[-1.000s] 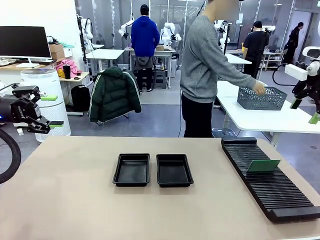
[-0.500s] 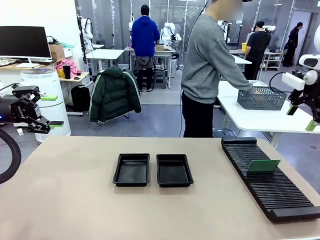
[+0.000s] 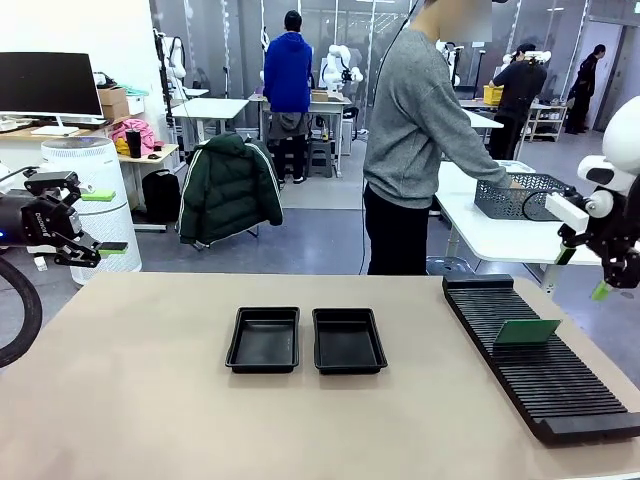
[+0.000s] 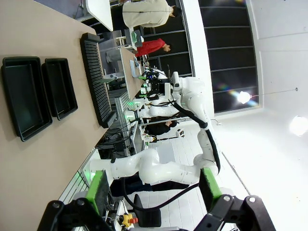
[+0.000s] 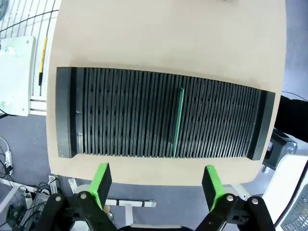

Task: Inspect and transfer BCBs to ESD trays.
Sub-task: Pick up the Blank PCB from the PCB Rack and place it in the left ESD tray.

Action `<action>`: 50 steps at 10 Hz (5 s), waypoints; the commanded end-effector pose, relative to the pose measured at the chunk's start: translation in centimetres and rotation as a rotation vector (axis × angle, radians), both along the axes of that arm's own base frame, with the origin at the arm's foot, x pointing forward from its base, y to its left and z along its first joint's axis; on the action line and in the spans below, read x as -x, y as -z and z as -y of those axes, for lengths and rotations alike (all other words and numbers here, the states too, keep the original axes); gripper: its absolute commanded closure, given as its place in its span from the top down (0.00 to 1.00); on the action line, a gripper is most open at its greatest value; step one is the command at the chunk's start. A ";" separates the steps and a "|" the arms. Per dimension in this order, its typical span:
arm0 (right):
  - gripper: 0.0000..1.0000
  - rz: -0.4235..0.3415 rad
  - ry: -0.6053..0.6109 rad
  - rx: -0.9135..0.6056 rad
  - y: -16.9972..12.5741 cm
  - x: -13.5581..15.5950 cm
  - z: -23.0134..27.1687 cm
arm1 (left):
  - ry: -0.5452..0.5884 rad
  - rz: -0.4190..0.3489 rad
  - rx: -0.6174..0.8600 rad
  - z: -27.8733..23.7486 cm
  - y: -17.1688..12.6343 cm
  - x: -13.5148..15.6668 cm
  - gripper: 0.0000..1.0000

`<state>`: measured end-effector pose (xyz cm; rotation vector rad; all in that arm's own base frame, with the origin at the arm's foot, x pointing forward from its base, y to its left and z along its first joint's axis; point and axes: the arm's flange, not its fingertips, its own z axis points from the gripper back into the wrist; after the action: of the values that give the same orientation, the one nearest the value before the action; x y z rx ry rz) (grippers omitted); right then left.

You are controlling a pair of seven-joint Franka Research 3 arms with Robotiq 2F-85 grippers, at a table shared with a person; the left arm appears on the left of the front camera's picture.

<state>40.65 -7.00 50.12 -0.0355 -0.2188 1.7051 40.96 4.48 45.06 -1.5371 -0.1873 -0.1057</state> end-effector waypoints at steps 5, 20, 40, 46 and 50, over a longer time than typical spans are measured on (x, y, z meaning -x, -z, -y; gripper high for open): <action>1.00 0.043 -0.043 0.010 6.0 -2.1 -0.9 | -0.002 0.000 0.002 -0.1 0.0 0.0 1.00; 0.95 0.146 0.027 0.029 13.8 -4.4 -2.0 | -0.002 0.000 0.002 -0.1 0.0 0.0 1.00; 0.01 0.021 0.041 0.120 11.8 -8.1 -1.9 | -0.002 0.000 0.002 -0.1 0.0 0.0 1.00; 0.00 0.008 0.071 0.112 11.5 -7.8 -1.6 | -0.002 0.000 0.002 -0.1 0.0 0.0 1.00; 0.00 -0.010 0.070 0.093 8.9 -6.6 -2.1 | -0.002 0.000 0.002 -0.1 0.0 0.0 1.00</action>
<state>47.87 -5.26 39.82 -0.1141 -0.1516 1.6641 40.96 4.48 45.06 -1.5372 -0.1872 -0.1056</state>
